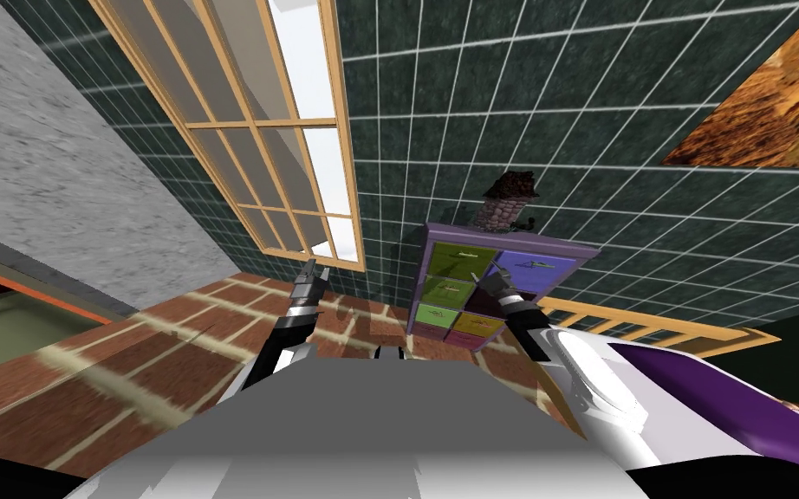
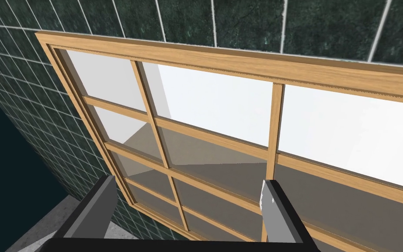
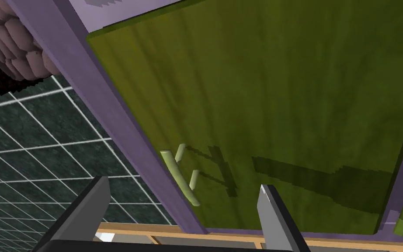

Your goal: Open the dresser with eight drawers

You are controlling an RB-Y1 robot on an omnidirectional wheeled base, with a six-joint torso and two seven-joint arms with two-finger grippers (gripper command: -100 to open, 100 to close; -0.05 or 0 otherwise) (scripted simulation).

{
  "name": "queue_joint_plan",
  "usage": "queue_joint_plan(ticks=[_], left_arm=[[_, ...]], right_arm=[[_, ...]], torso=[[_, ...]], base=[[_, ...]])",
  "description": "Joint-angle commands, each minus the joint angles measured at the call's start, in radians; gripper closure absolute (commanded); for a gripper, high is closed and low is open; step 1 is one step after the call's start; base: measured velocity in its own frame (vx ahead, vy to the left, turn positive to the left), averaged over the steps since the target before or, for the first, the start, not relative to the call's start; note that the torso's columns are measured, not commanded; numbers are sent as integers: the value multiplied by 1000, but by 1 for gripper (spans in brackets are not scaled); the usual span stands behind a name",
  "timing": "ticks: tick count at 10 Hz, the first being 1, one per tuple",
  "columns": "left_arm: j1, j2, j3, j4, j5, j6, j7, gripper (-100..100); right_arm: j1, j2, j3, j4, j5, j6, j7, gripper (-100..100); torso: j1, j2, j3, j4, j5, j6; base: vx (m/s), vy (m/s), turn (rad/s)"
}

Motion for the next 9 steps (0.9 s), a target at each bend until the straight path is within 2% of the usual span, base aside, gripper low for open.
queue_joint_plan(ticks=[1, 5, 6, 8, 9], left_arm=[[0, 0, 0, 0, 0, 0, 0, 0], [0, 0, 0, 0, 0, 0, 0, 0], [0, 0, 0, 0, 0, 0, 0, 0], [0, 0, 0, 0, 0, 0, 0, 0], [0, 0, 0, 0, 0, 0, 0, 0]], right_arm=[[-14, -27, -27, 25, 69, 11, 67, -100], [-29, -64, -54, 48, 147, 26, 136, -100], [-27, -56, -48, 45, 134, 23, 124, -100], [-25, -111, -71, 56, 123, 25, 88, -100], [-23, -101, -61, 49, 129, 32, 96, -100]], torso=[[0, 0, 0, 0, 0, 0], [-2, 0, 0, 0, -1, 0], [-1, 0, 0, 0, 0, 0], [-1, -2, -1, 0, 0, 0], [0, -5, -3, -1, 0, 0]], base=[[52, 98, -28], [45, 70, -26], [16, 33, -7], [99, 45, -16], [61, 23, -5]])
